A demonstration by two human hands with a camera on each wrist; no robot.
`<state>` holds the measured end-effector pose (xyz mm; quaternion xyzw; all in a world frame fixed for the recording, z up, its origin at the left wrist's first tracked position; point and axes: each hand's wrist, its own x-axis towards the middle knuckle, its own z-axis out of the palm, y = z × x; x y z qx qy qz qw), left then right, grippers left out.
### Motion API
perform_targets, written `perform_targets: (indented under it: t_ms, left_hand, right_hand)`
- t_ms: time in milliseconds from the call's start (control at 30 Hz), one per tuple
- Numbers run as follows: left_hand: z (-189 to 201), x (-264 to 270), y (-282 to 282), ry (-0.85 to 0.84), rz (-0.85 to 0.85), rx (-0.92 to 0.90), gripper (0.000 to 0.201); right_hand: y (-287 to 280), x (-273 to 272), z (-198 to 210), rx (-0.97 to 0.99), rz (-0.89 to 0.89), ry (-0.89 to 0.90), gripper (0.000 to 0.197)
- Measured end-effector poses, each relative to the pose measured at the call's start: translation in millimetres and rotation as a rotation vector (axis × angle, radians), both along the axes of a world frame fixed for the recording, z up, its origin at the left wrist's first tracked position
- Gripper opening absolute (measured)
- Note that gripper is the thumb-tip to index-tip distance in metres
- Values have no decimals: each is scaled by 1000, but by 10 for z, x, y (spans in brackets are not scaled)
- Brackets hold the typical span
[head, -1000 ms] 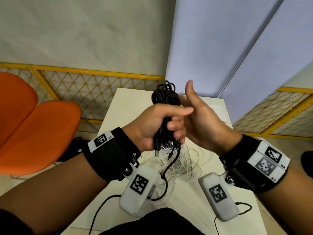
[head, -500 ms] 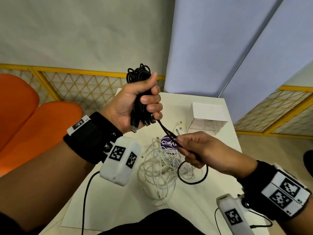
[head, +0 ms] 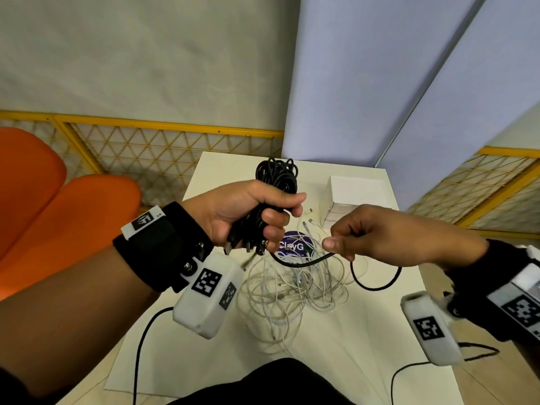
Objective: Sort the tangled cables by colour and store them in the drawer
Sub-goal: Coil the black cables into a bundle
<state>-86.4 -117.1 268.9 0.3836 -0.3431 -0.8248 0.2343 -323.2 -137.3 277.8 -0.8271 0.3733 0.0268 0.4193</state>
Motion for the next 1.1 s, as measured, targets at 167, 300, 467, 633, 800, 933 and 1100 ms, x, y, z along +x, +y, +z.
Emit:
perform_targets:
  t_ms: [167, 300, 467, 633, 800, 933, 1100]
  left_hand:
    - [-34, -95, 80, -166, -47, -22, 16]
    - [-17, -197, 125, -256, -165, -85, 14]
    - [-31, -244, 178, -335, -338, -115, 11]
    - [-53, -302, 186, -359, -247, -117, 26]
    - [-107, -298, 182, -330, -157, -75, 34]
    - [-144, -288, 170, -227, -83, -24, 26]
    - [-143, -213, 143, -115, -35, -3, 24]
  right_hand:
    - [-84, 7, 162, -57, -7, -21, 43]
    - [-115, 80, 231, -100, -1, -30, 41]
    - [-183, 98, 341, -112, -50, -63, 42]
    - [-238, 96, 314, -101, -125, -98, 44]
    - [-239, 166, 265, -167, -165, -78, 39]
    - [-179, 209, 233, -391, -94, -74, 15]
    - [32, 320, 168, -1044, 353, 119, 83]
